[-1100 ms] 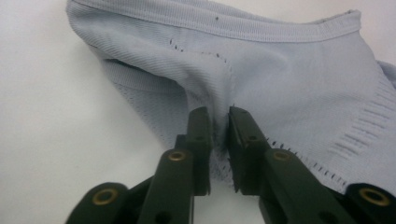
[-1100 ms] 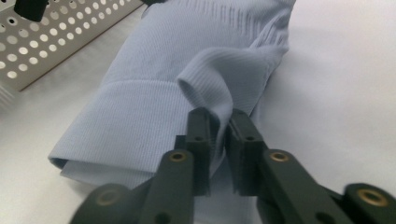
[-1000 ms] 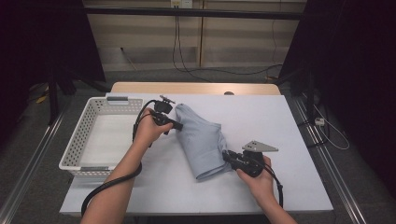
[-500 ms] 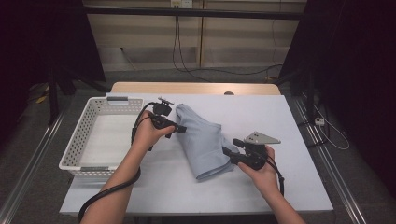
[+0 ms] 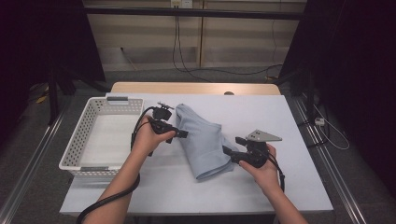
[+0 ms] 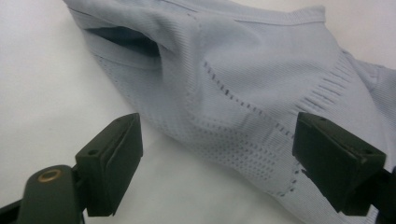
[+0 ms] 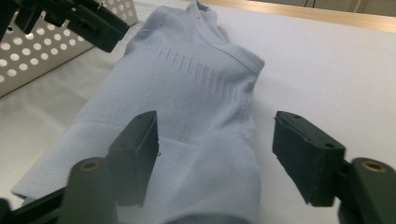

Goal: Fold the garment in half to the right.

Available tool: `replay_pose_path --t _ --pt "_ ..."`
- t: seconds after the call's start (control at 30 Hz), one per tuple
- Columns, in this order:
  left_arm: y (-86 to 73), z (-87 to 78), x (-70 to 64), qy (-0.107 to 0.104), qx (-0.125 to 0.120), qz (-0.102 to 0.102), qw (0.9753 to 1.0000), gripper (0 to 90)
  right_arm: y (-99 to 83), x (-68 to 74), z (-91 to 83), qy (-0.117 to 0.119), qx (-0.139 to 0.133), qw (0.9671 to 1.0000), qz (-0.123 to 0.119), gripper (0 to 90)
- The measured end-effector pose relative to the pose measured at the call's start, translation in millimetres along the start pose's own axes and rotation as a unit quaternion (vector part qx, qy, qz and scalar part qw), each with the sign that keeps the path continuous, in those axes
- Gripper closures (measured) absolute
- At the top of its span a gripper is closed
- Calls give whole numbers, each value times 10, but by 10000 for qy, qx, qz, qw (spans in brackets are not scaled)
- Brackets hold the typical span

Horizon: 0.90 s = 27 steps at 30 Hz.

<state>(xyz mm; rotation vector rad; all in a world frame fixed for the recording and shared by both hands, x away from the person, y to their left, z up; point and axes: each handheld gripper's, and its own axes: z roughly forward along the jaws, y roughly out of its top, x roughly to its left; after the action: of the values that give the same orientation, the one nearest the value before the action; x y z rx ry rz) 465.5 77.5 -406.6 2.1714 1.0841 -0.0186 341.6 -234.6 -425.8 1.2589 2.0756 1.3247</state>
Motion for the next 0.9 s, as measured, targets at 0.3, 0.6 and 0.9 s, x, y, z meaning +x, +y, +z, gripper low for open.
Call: replay_pose_path --t 0.3,0.6,0.9 --pt "-38 48 -125 -15 -19 4 10000 113 -26 -58 -59 -103 -22 9999 64 239" --pt "-131 106 -307 143 -28 123 9998 68 -36 -53 -84 -181 -16 9998 -6 204" --pt "-254 252 -337 405 3 3 9992 40 -53 -57 -117 -277 -7 9996 -67 191"
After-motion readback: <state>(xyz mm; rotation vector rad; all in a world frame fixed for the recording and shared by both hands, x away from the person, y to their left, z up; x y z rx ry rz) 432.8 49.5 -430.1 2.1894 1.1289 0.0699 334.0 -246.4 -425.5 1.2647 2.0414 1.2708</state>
